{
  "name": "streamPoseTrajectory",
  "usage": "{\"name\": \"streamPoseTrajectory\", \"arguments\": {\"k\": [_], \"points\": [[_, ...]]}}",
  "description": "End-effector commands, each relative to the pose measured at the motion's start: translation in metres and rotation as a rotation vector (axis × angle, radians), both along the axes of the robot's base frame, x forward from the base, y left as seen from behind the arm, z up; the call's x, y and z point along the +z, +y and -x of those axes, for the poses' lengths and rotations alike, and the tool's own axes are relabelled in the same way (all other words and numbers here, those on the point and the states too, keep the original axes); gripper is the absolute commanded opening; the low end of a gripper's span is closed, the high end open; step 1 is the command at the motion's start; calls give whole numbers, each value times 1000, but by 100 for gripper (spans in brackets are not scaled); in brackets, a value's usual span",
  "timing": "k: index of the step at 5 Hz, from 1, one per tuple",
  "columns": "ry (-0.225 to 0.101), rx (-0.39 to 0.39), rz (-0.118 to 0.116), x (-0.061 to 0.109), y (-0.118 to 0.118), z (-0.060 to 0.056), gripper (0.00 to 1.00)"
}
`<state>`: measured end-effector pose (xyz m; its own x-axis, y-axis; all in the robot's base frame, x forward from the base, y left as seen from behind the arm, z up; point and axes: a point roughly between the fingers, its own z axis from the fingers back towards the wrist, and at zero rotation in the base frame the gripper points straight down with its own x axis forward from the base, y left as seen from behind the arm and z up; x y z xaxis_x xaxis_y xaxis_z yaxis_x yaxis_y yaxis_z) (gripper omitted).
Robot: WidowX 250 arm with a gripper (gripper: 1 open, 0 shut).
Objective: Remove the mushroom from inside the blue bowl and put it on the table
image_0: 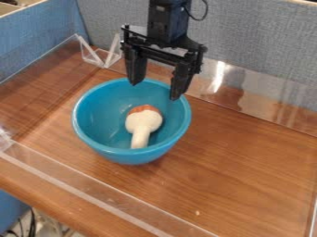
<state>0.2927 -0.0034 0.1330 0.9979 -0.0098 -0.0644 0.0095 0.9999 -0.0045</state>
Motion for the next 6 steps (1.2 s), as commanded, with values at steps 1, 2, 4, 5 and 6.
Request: {"name": "streamPoseTrajectory", "arguments": {"k": [1, 2, 4, 5, 6], "points": [[27, 0, -3, -22, 15, 2, 100], [68, 21, -5, -56, 26, 4, 100], [113, 14, -20, -85, 24, 4, 0], [109, -16, -19, -80, 18, 7, 0], [99, -16, -17, -63, 14, 14, 0]]}}
